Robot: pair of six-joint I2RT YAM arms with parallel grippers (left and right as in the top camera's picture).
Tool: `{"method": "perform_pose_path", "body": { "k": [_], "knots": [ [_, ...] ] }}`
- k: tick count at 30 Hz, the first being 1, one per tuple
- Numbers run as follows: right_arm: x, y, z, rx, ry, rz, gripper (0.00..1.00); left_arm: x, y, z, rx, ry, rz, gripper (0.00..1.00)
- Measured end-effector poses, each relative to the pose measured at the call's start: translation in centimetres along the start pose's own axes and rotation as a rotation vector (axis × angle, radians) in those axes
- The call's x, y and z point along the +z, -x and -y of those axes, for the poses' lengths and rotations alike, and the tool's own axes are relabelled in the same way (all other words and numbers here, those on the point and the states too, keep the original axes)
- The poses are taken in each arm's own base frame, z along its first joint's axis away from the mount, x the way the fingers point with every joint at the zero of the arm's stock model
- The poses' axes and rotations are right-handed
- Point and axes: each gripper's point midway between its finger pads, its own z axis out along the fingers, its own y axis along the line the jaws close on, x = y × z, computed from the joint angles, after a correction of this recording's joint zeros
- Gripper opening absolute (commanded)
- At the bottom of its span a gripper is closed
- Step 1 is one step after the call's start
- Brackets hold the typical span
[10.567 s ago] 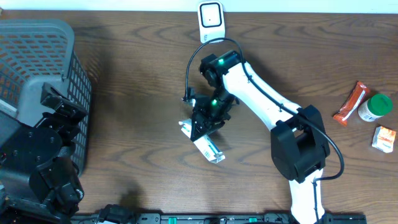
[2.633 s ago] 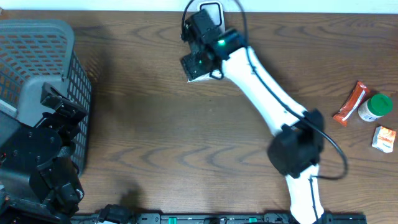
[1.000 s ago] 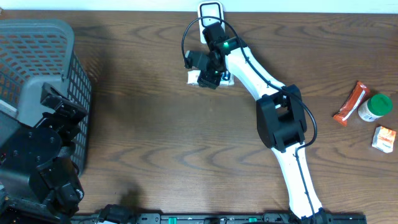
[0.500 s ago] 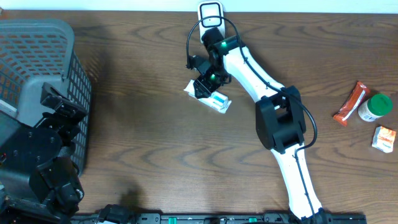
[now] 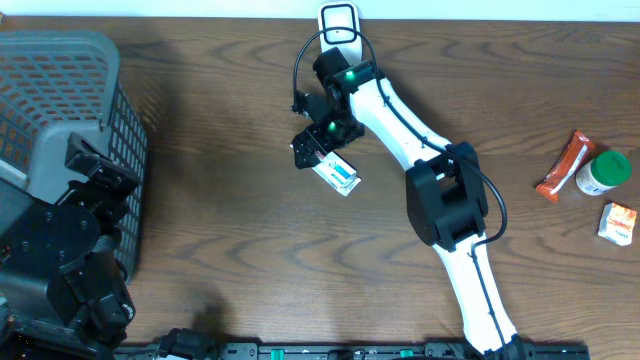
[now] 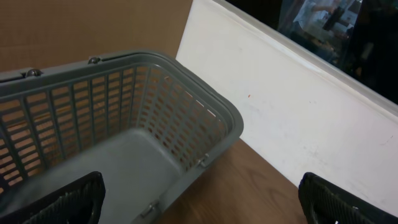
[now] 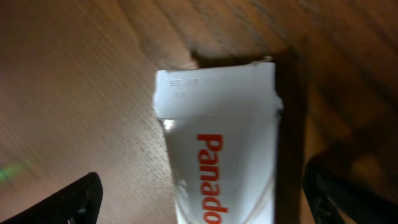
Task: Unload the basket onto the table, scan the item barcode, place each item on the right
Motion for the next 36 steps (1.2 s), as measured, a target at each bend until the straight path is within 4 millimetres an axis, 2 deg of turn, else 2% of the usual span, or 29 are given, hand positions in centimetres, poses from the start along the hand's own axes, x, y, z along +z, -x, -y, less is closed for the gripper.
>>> {"method": "perform_pose_path", "body": {
  "k": [6,14,20,22,25,28,36],
  "knots": [
    [0.5,0.0,-0.1,-0.030,-0.076,-0.020,0.99,0.0,0.0,0.0,0.000,0.000,0.000,1.00],
    [2.1,1.2,0.4,-0.122,-0.384,-0.011,0.99,0.0,0.0,0.0,0.000,0.000,0.000,1.00],
    [2.3,1.0,0.2,-0.112,-0.388,0.018,0.99,0.0,0.0,0.0,0.000,0.000,0.000,1.00],
    [2.3,0.7,0.2,-0.109,-0.387,0.013,0.92,0.0,0.0,0.0,0.000,0.000,0.000,1.00],
    [2.2,0.0,0.2,-0.103,-0.388,-0.011,0.72,0.0,0.0,0.0,0.000,0.000,0.000,1.00],
    [2.2,-0.3,0.2,-0.103,-0.389,-0.021,0.57,0.0,0.0,0.0,0.000,0.000,0.000,1.00],
    [2.2,-0.5,0.1,-0.099,-0.382,-0.026,0.47,0.0,0.0,0.0,0.000,0.000,0.000,1.00]
  ]
}}
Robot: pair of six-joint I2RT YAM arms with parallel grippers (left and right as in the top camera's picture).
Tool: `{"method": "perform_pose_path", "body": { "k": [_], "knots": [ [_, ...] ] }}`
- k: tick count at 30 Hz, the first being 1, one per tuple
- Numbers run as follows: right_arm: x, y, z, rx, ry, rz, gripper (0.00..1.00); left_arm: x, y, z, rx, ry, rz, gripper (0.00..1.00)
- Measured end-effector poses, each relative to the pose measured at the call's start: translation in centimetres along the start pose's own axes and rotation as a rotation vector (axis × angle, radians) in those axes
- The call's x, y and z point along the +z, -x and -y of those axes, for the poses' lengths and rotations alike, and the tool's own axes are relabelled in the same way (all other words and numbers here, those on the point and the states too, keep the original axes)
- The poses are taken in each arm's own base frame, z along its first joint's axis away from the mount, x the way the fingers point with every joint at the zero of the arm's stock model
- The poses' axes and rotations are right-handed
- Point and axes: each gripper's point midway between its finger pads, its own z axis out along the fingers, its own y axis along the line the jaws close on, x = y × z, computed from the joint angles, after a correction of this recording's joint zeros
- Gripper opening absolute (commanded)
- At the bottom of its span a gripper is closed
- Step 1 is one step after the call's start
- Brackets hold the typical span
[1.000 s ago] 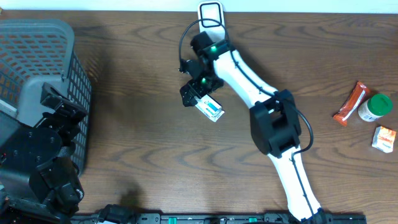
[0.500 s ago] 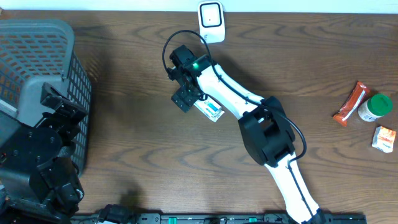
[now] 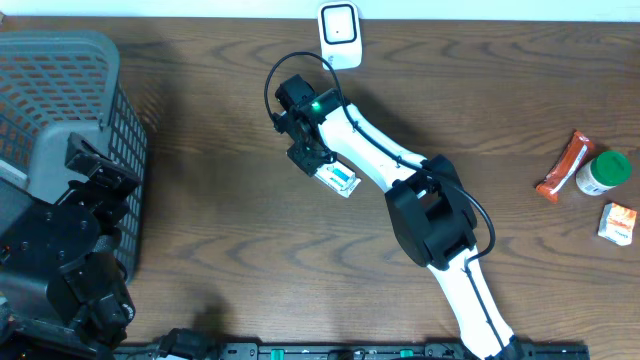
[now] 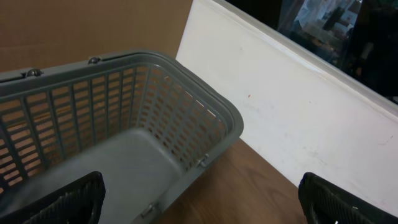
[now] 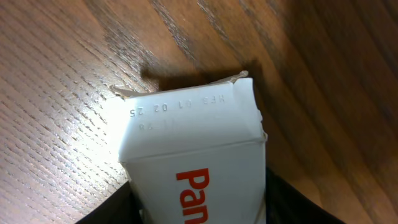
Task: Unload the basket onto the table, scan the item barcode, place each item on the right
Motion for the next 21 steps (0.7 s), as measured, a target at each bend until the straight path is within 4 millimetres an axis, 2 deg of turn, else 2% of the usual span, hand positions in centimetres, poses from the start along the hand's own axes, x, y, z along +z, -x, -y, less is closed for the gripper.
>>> {"method": "perform_pose_path", "body": {
  "k": [4,11,15,21],
  "knots": [
    [-0.3,-0.8,0.0,0.012,0.018,-0.039,0.38,0.0,0.0,0.0,0.000,0.000,0.000,1.00],
    [-1.3,-2.1,0.4,0.052,0.074,-0.142,0.35,0.0,0.0,0.0,0.000,0.000,0.000,1.00],
    [-2.8,-1.3,0.9,0.069,0.092,-0.130,0.35,0.0,0.0,0.0,0.000,0.000,0.000,1.00],
    [-4.9,1.0,2.1,0.075,0.085,-0.037,0.32,0.0,0.0,0.0,0.000,0.000,0.000,1.00]
  ]
}}
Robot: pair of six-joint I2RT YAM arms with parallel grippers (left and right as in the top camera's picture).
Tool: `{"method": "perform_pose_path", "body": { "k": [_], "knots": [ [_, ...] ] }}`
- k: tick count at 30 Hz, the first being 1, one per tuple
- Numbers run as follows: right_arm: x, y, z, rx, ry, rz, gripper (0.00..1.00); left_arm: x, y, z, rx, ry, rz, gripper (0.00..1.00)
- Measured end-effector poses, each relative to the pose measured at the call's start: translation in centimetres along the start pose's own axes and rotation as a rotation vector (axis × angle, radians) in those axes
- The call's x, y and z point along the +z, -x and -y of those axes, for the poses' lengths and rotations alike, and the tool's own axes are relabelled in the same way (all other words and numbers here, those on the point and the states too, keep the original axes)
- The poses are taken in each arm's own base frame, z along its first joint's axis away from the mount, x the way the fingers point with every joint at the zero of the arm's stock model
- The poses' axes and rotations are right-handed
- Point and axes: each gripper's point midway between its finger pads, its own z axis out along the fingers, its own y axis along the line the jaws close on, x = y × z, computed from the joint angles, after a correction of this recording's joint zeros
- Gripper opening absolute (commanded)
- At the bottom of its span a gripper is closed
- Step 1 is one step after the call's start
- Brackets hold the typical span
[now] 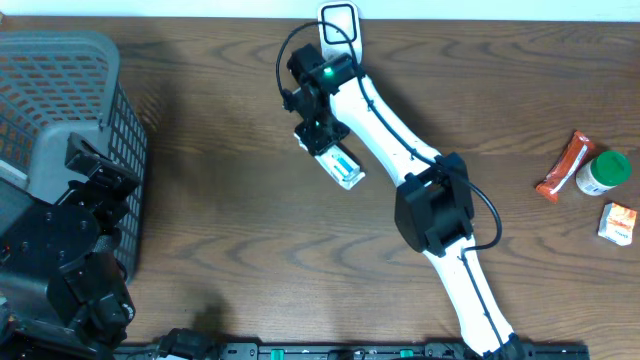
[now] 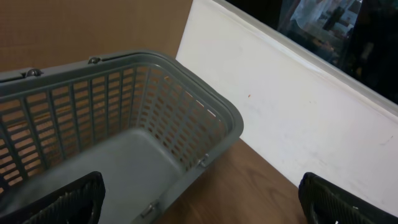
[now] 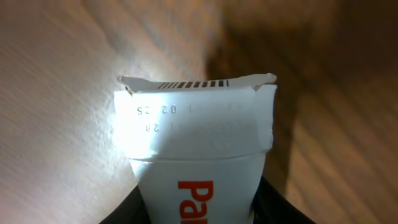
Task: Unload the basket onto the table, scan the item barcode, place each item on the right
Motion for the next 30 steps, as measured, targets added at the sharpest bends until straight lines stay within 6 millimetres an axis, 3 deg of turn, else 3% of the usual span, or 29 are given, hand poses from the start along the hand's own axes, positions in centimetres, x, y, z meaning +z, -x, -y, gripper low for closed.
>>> {"method": "perform_pose_path", "body": {
  "k": [17,24,30],
  "knots": [
    [-2.4,8.2,6.2,-0.238,-0.331,0.301,0.24,0.0,0.0,0.0,0.000,0.000,0.000,1.00],
    [-4.7,10.8,10.4,-0.304,-0.480,0.404,0.20,0.0,0.0,0.0,0.000,0.000,0.000,1.00],
    [-7.0,12.3,14.3,-0.297,-0.580,0.488,0.24,0.0,0.0,0.0,0.000,0.000,0.000,1.00]
  ]
}}
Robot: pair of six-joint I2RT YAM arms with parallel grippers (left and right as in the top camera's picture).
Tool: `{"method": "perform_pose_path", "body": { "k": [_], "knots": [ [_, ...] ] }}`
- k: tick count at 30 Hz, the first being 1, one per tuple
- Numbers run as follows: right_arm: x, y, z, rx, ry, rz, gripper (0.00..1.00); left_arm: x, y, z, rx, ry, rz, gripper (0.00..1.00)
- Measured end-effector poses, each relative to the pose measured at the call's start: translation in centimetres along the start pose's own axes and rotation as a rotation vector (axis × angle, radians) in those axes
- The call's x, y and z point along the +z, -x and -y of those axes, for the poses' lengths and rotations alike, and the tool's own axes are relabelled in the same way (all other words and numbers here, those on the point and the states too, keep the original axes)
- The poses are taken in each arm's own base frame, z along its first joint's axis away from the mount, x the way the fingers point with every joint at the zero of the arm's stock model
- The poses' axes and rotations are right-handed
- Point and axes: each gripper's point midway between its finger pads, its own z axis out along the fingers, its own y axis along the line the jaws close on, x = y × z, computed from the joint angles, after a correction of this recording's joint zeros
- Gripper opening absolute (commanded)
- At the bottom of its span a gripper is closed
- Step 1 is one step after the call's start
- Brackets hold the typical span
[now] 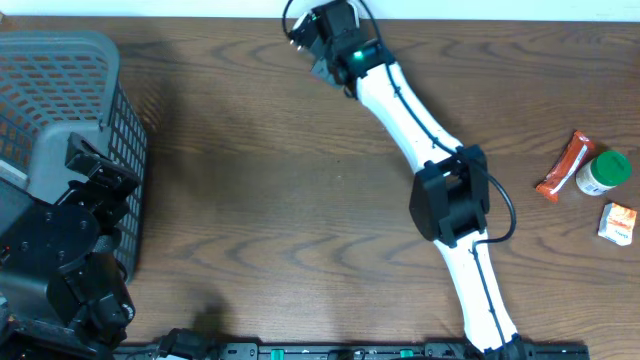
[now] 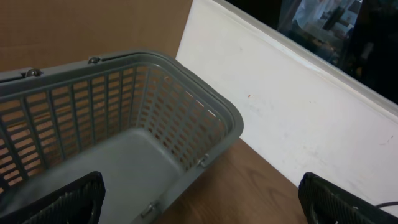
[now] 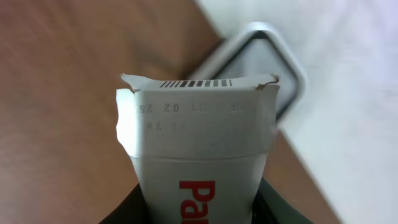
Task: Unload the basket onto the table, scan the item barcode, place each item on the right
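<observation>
My right gripper (image 3: pixel 199 208) is shut on a white box (image 3: pixel 198 143) with red lettering, which has a barcode strip along its top edge. Just beyond the box, in the right wrist view, the white scanner (image 3: pixel 273 59) with its dark window stands at the table's far edge. From overhead the right gripper (image 1: pixel 320 35) reaches to that far edge and covers both box and scanner. My left gripper (image 2: pixel 199 205) is open and holds nothing, hovering by the grey basket (image 2: pixel 124 124).
The grey basket (image 1: pixel 60 100) fills the left side, with the left arm (image 1: pixel 70 250) beside it. At the right edge lie an orange packet (image 1: pixel 560 165), a green-lidded bottle (image 1: pixel 606 172) and a small orange-white box (image 1: pixel 619 222). A white wall (image 2: pixel 292 112) backs the table.
The right gripper, still shut on the white box, has moved from mid-table to the far edge; the box's end now faces the scanner. The left arm has not moved.
First the right gripper stood open around the white box lying mid-table. Then it was shut on the box at the same spot. Later it held the box slightly closer to the scanner, and now it holds it up at the scanner.
</observation>
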Motion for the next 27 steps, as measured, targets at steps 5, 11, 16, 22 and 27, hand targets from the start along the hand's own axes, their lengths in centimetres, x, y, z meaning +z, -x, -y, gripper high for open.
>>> {"method": "perform_pose_path", "body": {
  "k": [5,11,16,22,27],
  "knots": [
    [0.1,0.8,2.6,-0.020,-0.079,0.051,0.22,0.0,0.0,0.0,0.000,0.000,0.000,1.00],
    [-0.5,3.9,4.9,-0.067,-0.195,0.158,0.17,0.0,0.0,0.0,0.000,0.000,0.000,1.00],
    [-1.1,6.1,6.9,-0.114,-0.331,0.226,0.19,0.0,0.0,0.0,0.000,0.000,0.000,1.00],
    [1.7,6.7,6.8,-0.196,-0.471,0.261,0.18,0.0,0.0,0.0,0.000,0.000,0.000,1.00],
    [5.4,5.9,4.2,-0.314,-0.519,0.251,0.18,0.0,0.0,0.0,0.000,0.000,0.000,1.00]
  ]
}}
